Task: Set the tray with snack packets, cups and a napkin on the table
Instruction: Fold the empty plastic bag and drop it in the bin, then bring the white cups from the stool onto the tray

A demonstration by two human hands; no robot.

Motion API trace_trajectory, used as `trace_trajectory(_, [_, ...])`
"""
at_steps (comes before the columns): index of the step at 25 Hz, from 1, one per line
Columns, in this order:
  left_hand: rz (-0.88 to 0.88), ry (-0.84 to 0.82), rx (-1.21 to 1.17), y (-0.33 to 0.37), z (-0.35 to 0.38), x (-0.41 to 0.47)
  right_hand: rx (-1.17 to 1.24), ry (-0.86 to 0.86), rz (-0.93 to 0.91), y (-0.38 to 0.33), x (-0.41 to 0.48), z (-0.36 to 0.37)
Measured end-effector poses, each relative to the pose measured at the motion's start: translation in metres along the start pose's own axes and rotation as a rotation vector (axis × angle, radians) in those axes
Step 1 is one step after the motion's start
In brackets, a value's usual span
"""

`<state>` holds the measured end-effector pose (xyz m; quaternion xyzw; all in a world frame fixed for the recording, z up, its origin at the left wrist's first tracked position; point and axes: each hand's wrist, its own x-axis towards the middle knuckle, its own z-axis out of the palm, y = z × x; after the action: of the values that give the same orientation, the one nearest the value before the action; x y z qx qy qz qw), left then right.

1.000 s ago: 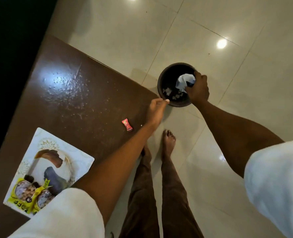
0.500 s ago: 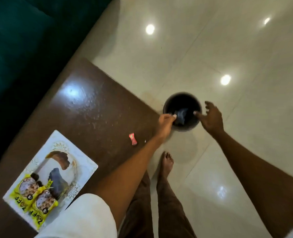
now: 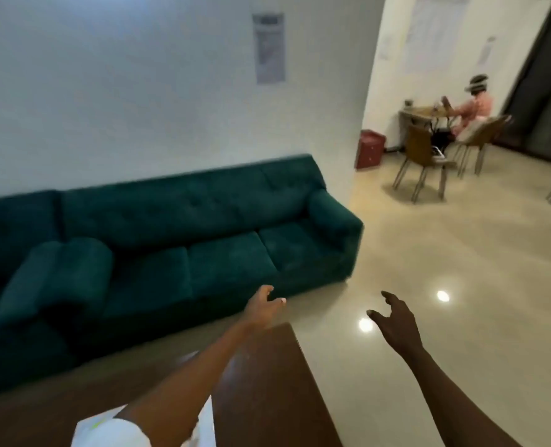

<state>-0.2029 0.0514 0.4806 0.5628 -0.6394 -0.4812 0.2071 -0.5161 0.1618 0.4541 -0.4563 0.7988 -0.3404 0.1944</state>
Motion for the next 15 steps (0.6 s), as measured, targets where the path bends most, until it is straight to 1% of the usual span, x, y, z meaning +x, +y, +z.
trace_trajectory(4, [0.122,0.248,-0.040,0.031,-0.160,-0.038,0.013,0.010,-0.241,-0.138,0.029,0.009])
trace_trajectory(6, [0.164,0.357,-0.035,0.031,-0.226,-0.066,0.009,0.003,-0.340,-0.202,0.029,0.023])
trace_trajectory(9, [0.188,0.466,0.030,0.022,-0.315,-0.113,0.012,-0.013,-0.451,-0.286,0.016,0.052])
trace_trajectory(12, [0.172,0.593,0.051,0.004,-0.407,-0.168,0.000,-0.057,-0.571,-0.379,-0.024,0.089])
trace_trajectory(15, [0.168,0.670,0.078,-0.024,-0.485,-0.224,0.005,-0.098,-0.677,-0.470,-0.078,0.131])
